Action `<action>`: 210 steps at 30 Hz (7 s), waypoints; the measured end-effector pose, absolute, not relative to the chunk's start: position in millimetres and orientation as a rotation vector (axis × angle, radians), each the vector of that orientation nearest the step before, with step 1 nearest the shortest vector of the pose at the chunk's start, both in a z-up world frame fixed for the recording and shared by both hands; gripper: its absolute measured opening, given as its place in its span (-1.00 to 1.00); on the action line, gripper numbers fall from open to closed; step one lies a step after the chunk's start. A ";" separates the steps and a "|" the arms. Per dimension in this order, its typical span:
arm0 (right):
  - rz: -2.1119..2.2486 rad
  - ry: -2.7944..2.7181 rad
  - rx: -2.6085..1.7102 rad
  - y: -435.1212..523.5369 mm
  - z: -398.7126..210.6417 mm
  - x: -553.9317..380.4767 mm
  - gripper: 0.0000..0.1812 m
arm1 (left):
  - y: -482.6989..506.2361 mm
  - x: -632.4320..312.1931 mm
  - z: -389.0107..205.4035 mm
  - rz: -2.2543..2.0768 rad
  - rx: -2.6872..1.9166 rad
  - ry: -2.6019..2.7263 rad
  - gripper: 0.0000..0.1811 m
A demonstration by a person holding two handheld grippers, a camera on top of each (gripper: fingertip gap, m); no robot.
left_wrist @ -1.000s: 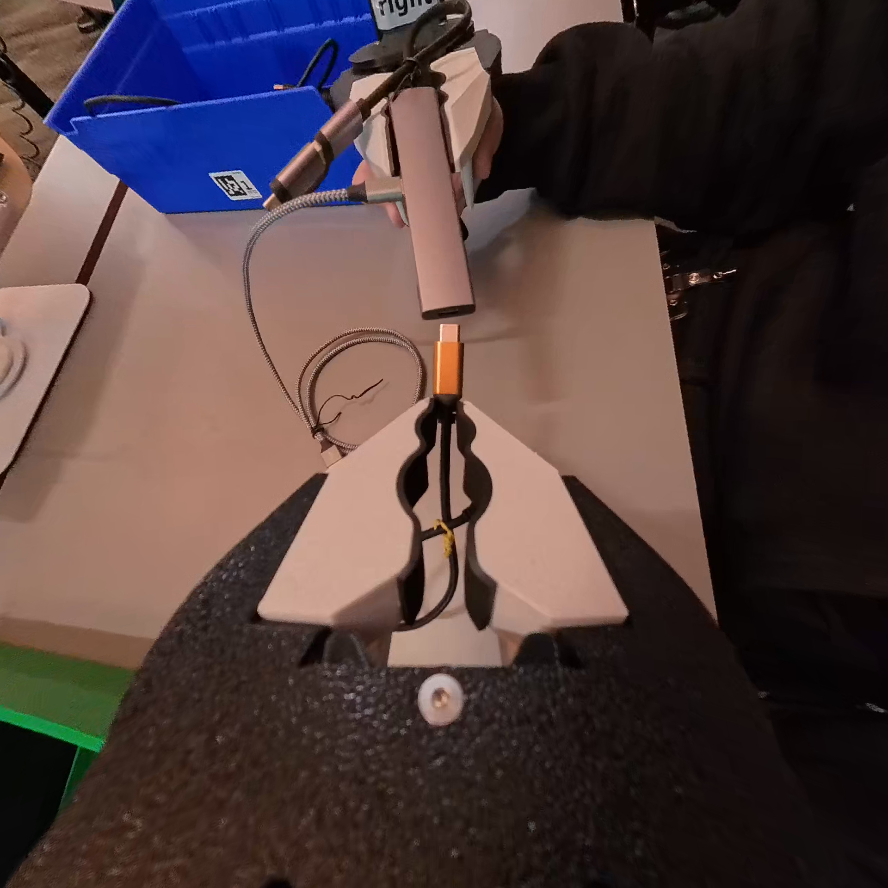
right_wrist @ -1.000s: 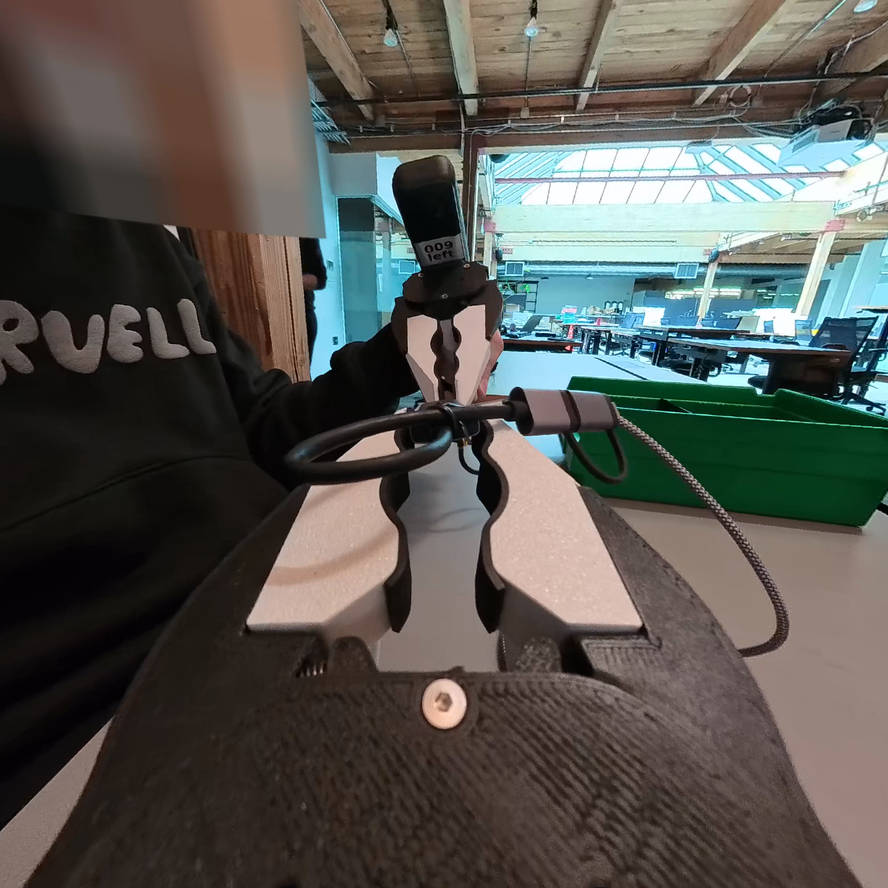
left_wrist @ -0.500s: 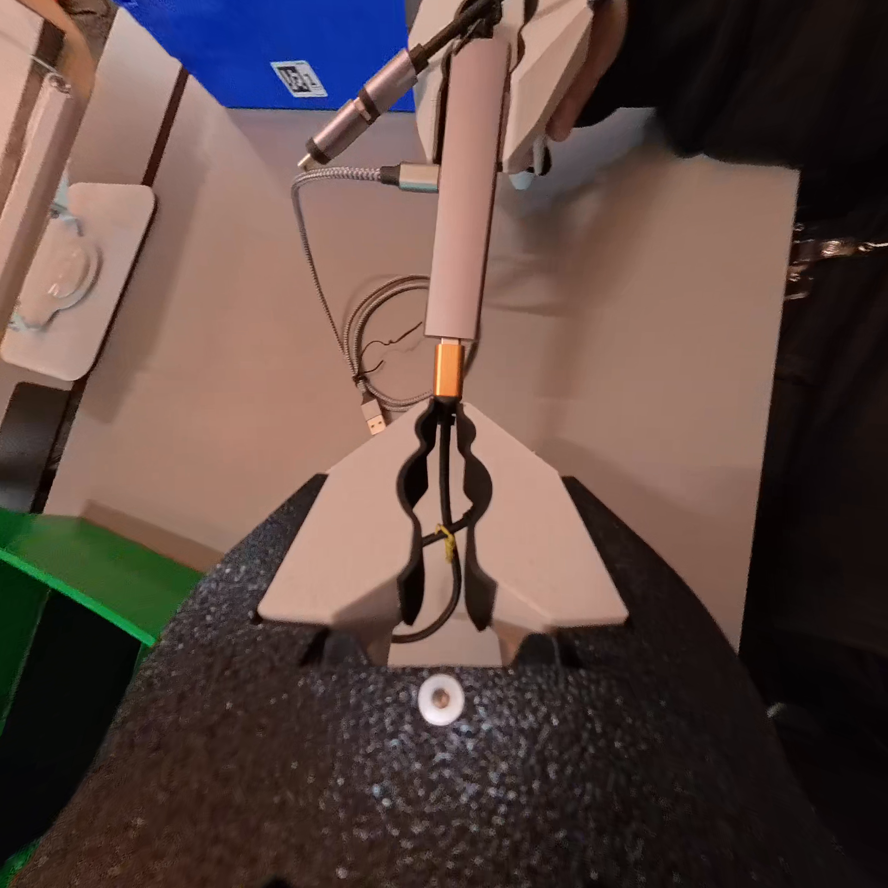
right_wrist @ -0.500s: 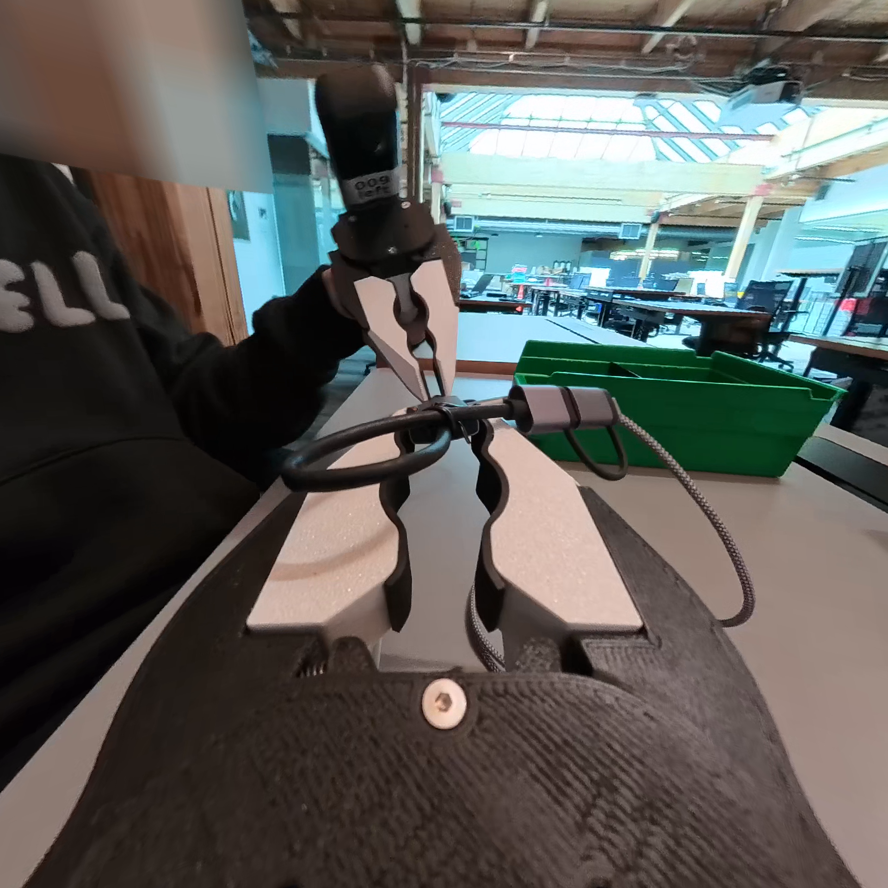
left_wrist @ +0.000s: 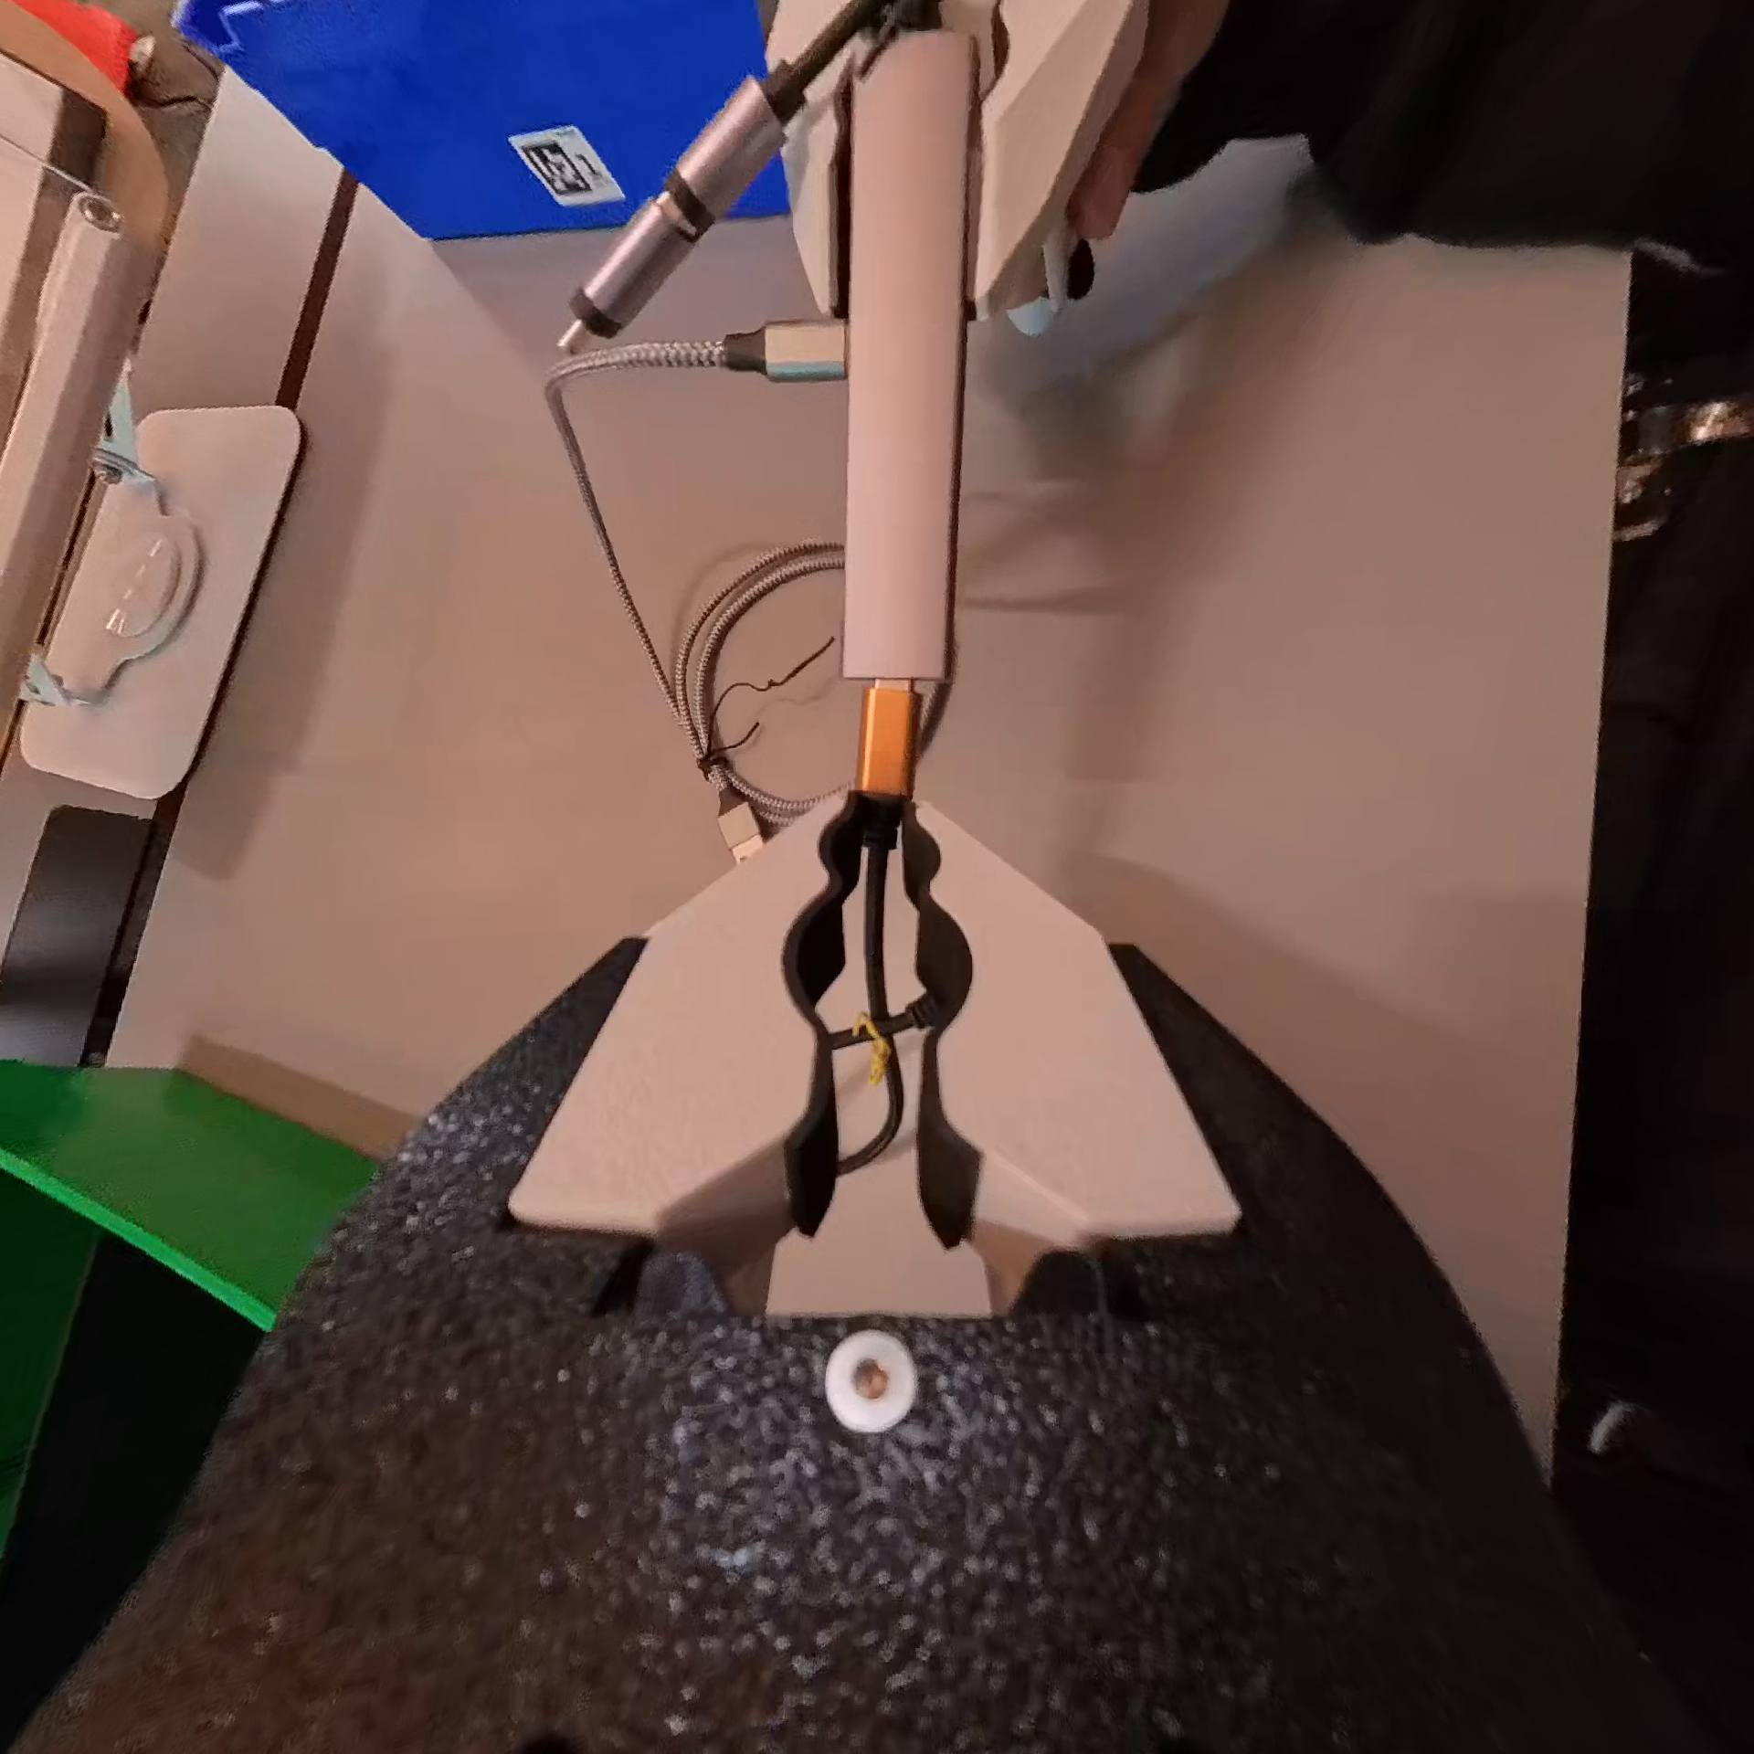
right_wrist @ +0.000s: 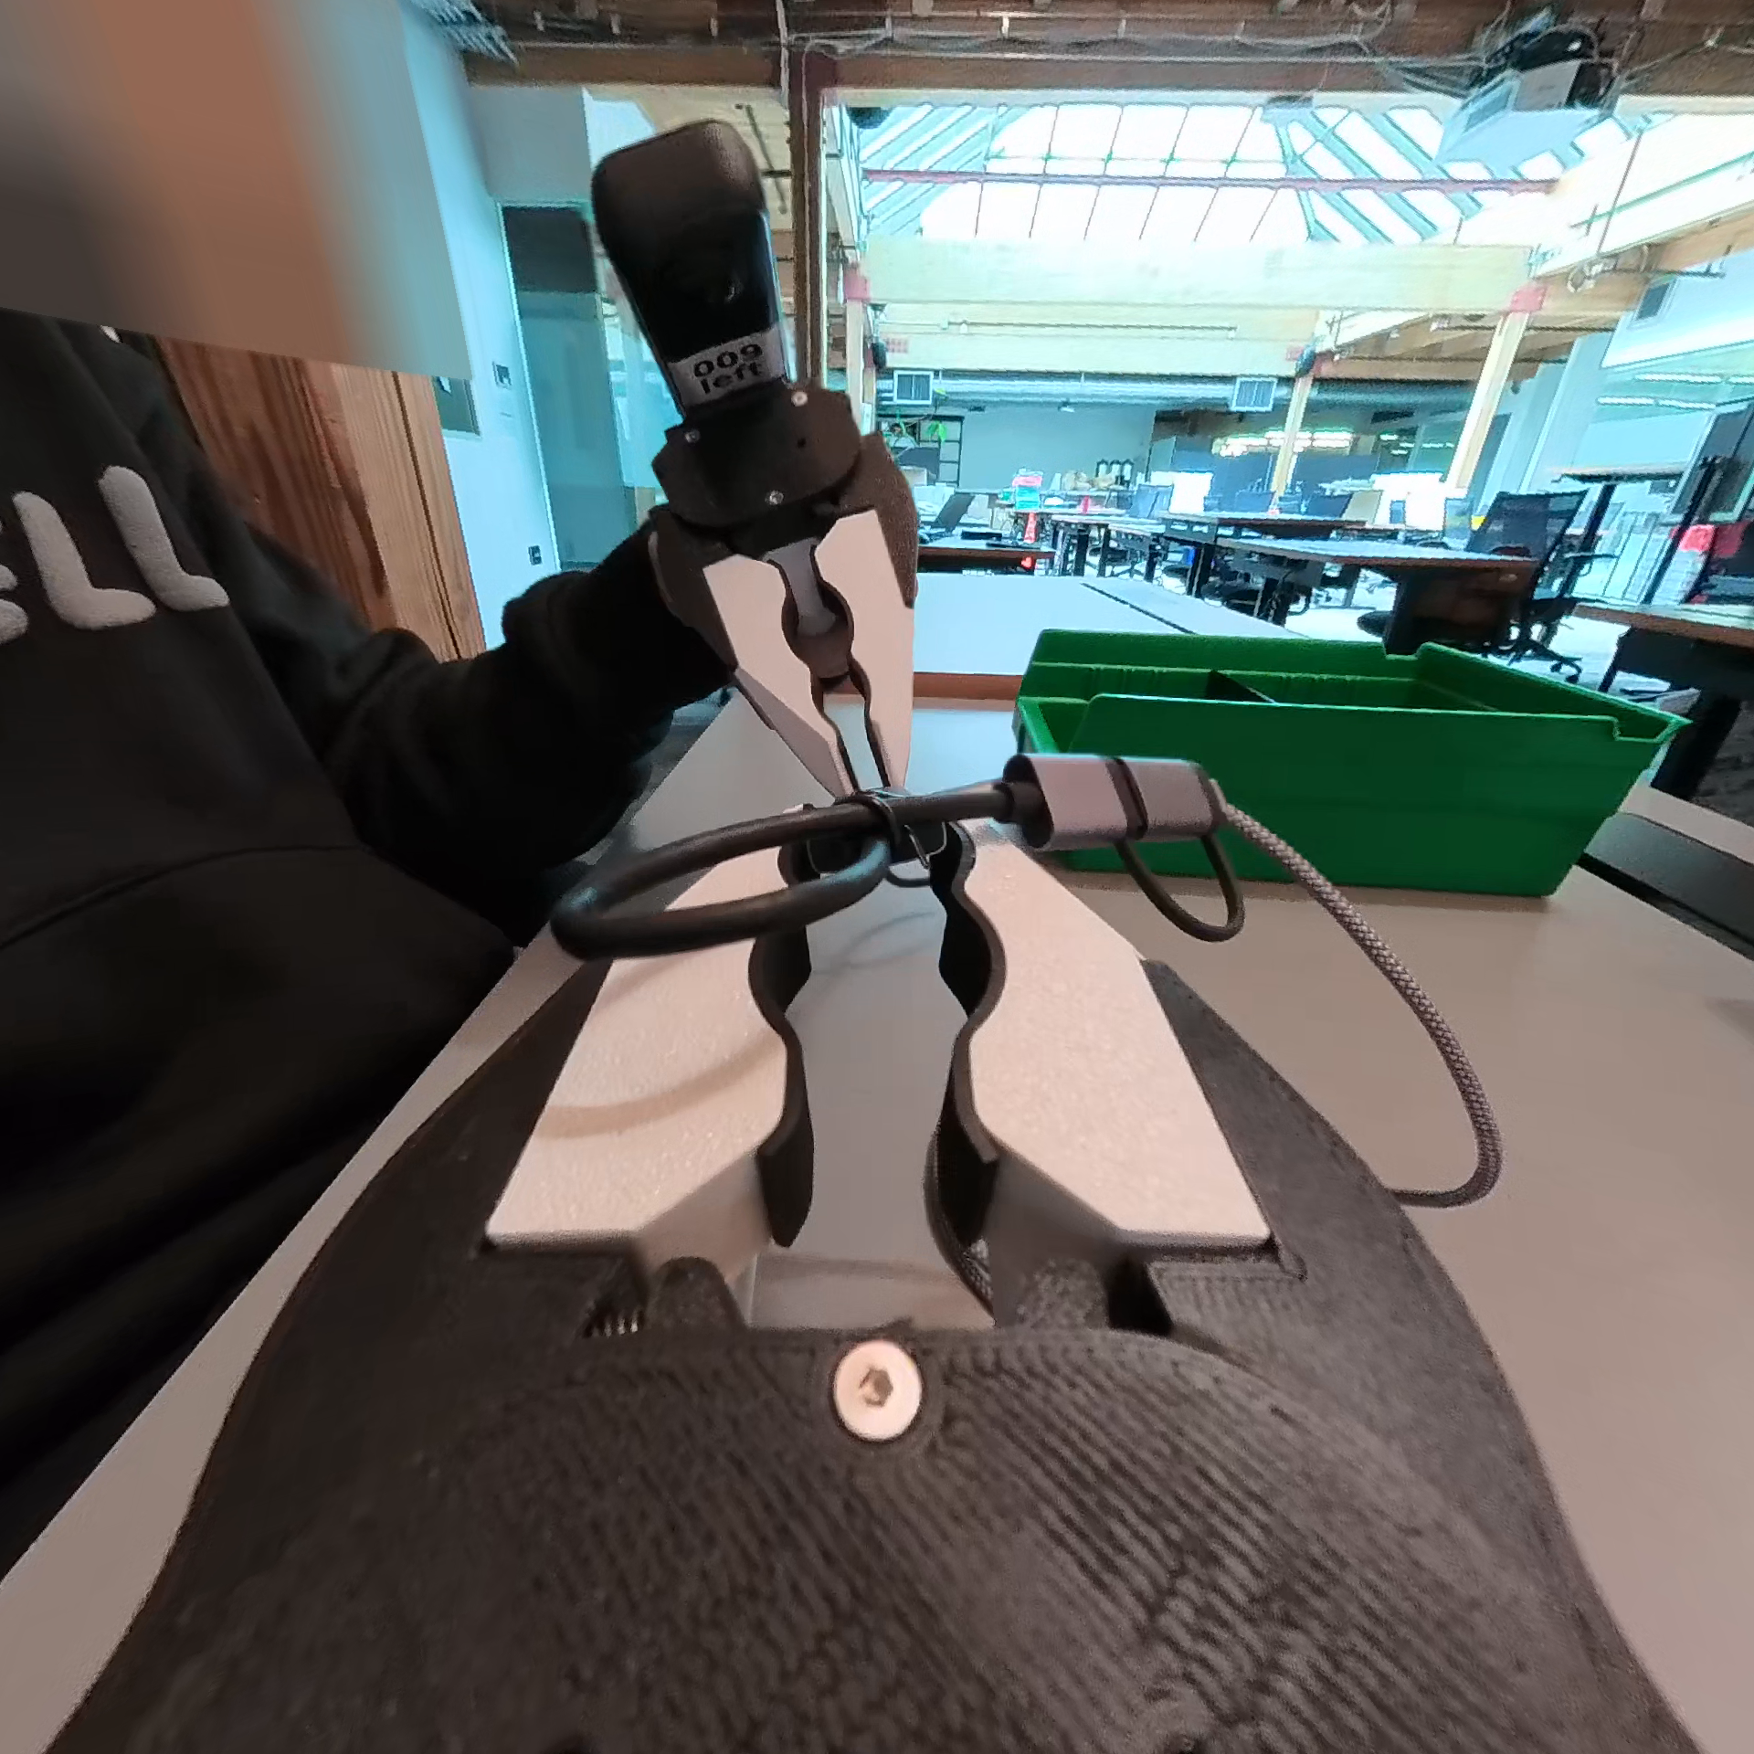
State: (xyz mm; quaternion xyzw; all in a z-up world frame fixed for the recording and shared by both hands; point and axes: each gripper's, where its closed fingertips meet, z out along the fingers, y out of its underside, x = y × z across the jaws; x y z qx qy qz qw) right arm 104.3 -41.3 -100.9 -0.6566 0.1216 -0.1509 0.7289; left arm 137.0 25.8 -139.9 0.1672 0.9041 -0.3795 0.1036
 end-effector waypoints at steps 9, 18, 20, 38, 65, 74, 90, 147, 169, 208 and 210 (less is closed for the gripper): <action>-0.346 0.270 -1.329 -52.0 -82.6 103.8 -0.75 | 17.4 136.9 -111.1 -1.598 0.330 2.643 -0.95; -0.365 0.292 -1.358 -48.0 -89.0 109.0 -0.75 | 21.4 143.2 -99.0 -1.746 0.337 2.538 -0.95; -0.354 0.299 -1.344 -50.3 -87.7 109.0 -0.76 | 20.2 142.0 -94.9 -1.827 0.327 2.516 -0.95; -0.344 0.257 -1.260 -53.6 -77.9 104.5 -0.76 | 19.0 133.6 -78.2 -2.147 0.363 2.432 -0.94; -0.333 0.278 -1.153 -53.7 -67.2 105.4 -0.73 | 25.4 132.7 -81.6 -2.178 0.479 2.372 -0.95; -0.319 0.358 -1.273 -48.3 -86.0 115.7 -0.73 | 27.9 138.1 -82.4 -2.162 0.460 2.357 -0.95; -0.291 0.352 -1.182 -50.2 -75.3 115.0 -0.75 | 26.8 138.5 -83.8 -2.159 0.447 2.365 -0.95; -0.341 0.296 -1.444 -33.0 -101.2 107.4 -0.76 | 25.4 135.4 -103.6 -1.825 0.530 2.468 -0.90; -0.506 0.242 -1.267 -46.9 -53.5 104.0 -0.76 | 29.9 141.7 -35.7 -2.187 0.318 2.150 -0.60; -1.259 1.301 -1.228 -383.3 38.9 130.8 -0.77 | 56.3 211.0 -50.8 -2.249 -0.150 2.061 -0.48; -1.219 1.417 -1.327 -390.3 6.6 130.8 -0.76 | 55.2 210.8 -52.7 -2.247 -0.148 2.069 -0.48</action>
